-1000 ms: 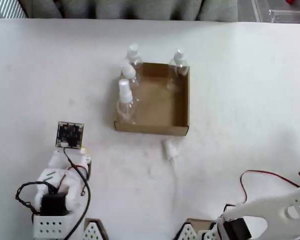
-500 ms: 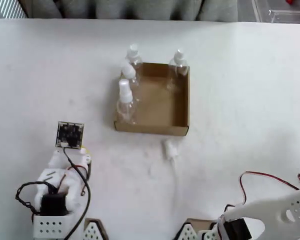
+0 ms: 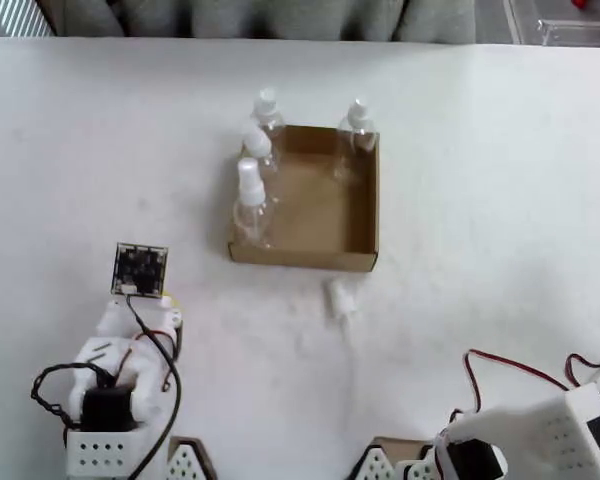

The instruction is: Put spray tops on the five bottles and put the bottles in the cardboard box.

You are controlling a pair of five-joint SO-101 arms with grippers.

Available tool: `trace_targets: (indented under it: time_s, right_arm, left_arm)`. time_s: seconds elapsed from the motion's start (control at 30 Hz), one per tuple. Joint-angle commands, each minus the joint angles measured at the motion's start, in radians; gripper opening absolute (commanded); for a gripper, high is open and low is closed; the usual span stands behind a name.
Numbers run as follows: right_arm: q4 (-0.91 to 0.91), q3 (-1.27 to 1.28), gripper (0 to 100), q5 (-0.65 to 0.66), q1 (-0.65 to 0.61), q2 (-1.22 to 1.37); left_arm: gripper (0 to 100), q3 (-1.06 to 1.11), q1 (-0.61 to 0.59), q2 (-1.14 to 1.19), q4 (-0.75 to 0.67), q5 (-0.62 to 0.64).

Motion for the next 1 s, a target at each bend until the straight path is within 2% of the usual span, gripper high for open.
trace_targets:
  time_s: [0.0,0.3,0.97]
  right_arm:
    - [-0.134,0.071,24.0,-0.008,-0.028,-0.073]
    - [-0.242,0.08,23.8,-0.006,-0.084,0.027]
    - [-0.243,0.087,23.8,0.057,-0.081,0.058]
  left_arm:
    - [2,-0.002,-0.01,-0.012,0.003,-0.008]
    - [2,-0.002,-0.01,-0.012,0.003,-0.008]
    - [2,-0.002,-0.01,-0.012,0.003,-0.008]
